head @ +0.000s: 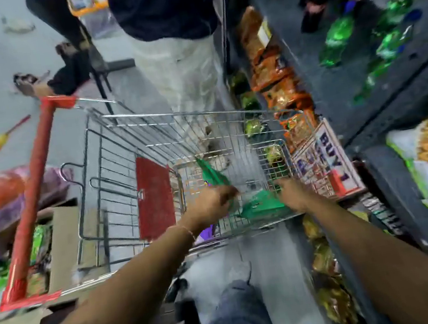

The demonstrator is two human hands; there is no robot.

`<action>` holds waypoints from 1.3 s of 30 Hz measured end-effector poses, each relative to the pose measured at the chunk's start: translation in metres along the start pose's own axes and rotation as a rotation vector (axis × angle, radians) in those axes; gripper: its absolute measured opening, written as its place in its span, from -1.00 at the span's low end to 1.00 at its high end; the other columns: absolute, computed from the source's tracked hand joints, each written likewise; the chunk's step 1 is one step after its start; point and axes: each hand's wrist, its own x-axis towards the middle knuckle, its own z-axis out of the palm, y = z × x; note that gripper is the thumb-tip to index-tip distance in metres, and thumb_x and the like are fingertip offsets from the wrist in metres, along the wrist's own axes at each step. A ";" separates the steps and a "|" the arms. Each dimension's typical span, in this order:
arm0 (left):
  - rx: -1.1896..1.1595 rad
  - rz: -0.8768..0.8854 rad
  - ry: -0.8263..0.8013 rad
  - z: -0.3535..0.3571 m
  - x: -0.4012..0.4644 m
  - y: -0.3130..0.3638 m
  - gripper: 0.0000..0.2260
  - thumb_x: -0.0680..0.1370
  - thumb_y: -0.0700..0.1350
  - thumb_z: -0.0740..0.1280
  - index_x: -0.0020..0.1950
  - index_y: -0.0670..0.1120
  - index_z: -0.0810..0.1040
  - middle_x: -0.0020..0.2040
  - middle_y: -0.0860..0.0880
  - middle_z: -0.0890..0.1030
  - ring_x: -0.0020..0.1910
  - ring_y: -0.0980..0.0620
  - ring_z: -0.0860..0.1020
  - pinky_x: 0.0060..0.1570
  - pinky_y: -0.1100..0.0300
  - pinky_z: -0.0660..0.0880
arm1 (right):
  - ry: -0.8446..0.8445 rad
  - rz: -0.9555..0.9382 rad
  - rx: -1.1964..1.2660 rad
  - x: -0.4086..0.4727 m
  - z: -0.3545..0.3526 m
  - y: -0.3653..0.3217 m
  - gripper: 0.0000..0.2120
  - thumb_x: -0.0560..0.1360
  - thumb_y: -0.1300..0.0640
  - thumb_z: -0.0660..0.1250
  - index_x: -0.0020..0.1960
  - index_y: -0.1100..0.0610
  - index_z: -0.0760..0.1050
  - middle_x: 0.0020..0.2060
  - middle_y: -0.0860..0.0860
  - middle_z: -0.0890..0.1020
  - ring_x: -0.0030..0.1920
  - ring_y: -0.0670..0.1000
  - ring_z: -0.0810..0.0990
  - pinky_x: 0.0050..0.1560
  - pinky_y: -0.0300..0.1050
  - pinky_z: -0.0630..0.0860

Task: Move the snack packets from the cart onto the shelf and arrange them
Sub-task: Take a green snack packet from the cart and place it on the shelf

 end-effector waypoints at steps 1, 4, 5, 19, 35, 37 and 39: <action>0.031 0.045 -0.137 0.011 0.010 0.001 -0.69 0.49 -0.21 0.26 0.21 -0.17 0.59 0.10 -0.22 0.68 0.05 -0.18 0.65 0.10 0.02 0.55 | -0.045 0.056 -0.051 0.009 0.000 0.002 -0.64 0.56 0.24 0.26 0.35 0.21 0.49 0.20 0.28 0.61 0.06 0.19 0.62 -0.05 -0.08 0.49; 0.112 0.063 -0.475 0.035 0.026 0.013 -0.47 0.45 -0.27 0.31 0.43 -0.20 0.38 0.34 -0.26 0.52 0.28 -0.20 0.52 0.30 0.10 0.42 | -0.114 0.191 -0.073 0.021 -0.006 0.013 -0.68 0.56 0.27 0.19 0.26 0.29 0.54 0.23 0.28 0.58 0.22 0.26 0.55 0.17 -0.02 0.48; 0.130 0.079 -0.523 0.043 0.033 0.012 -0.43 0.43 -0.30 0.32 0.45 -0.23 0.33 0.38 -0.28 0.47 0.32 -0.20 0.48 0.32 0.13 0.36 | -0.164 0.196 -0.129 0.026 -0.009 0.019 -0.68 0.56 0.25 0.19 0.26 0.30 0.54 0.24 0.27 0.58 0.24 0.26 0.54 0.21 -0.03 0.46; -0.172 0.003 0.056 0.056 0.049 0.024 -0.78 0.50 -0.20 0.25 0.04 -0.22 0.64 -0.10 -0.27 0.70 -0.10 -0.24 0.65 -0.11 0.05 0.51 | 0.072 0.332 0.787 0.012 -0.039 0.037 -0.84 0.53 0.39 0.24 -0.06 0.26 0.59 0.18 0.31 0.58 0.09 0.21 0.64 -0.01 -0.03 0.68; -1.029 0.455 0.405 -0.144 -0.004 0.270 -0.84 0.42 -0.30 0.46 -0.28 -0.06 0.70 -0.38 0.07 0.71 -0.39 0.14 0.63 -0.34 0.23 0.59 | 0.421 -0.254 0.831 -0.148 -0.115 0.002 -0.10 -0.15 0.00 0.74 0.14 0.02 0.48 0.00 -0.10 0.69 0.12 -0.01 0.65 0.23 0.03 0.56; -1.080 0.568 0.424 -0.167 -0.025 0.313 -0.87 0.42 -0.29 0.46 -0.28 -0.10 0.69 -0.38 0.03 0.71 -0.39 0.10 0.63 -0.34 0.20 0.60 | 0.577 -0.330 0.832 -0.182 -0.138 -0.011 -0.09 -0.09 0.15 0.75 0.18 0.04 0.43 0.06 -0.01 0.69 0.11 -0.08 0.67 0.22 -0.04 0.58; -1.130 0.681 0.410 -0.188 -0.048 0.351 -0.96 0.42 -0.29 0.46 -0.22 -0.19 0.69 -0.33 -0.02 0.72 -0.36 0.05 0.64 -0.32 0.17 0.61 | 0.707 -0.411 0.885 -0.221 -0.158 -0.025 -0.12 -0.03 0.33 0.72 0.19 0.06 0.42 0.06 0.05 0.69 0.09 -0.08 0.68 0.16 -0.05 0.61</action>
